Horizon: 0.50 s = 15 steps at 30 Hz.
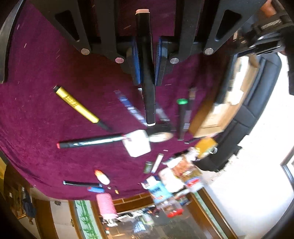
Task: Organize rigid objects
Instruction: 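Carry both black markers over the cardboard tray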
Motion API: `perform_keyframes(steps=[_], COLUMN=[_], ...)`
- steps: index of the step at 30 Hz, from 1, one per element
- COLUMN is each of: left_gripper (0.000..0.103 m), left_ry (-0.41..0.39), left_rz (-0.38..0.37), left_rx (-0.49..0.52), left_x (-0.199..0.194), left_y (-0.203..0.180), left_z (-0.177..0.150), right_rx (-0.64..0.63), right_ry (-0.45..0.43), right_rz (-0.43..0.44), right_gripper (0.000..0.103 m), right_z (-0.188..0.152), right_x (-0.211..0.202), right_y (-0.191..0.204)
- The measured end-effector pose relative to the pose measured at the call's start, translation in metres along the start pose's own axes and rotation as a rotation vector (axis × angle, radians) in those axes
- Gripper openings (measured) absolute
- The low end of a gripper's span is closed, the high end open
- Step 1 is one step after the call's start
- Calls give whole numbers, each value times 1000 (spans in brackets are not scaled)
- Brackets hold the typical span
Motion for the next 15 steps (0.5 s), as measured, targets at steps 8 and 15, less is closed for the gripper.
perform_keyframes(steps=[8,15], left_gripper=[16,16], left_ry=[-73,-98], left_rz=[40,69], left_rx=[-67,-164], left_x=[-34,-46], left_y=[51,106], left_z=[12,18], right_rx=[-8,-68], right_ry=[10,84], right_rz=[110,175], right_gripper=[16,16], right_z=[-8,-32], right_x=[-16,6], right_y=[83,151])
Point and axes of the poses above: each gripper's, at about its wrist camera, not at the fingertips, and x roughly the way its jaws point, y to its left, z to its top, the point moved 9 cm from there along x, roughly the way its jaws point, and after that the axes turned 9 degrees about -y, right-handed, at the moved point
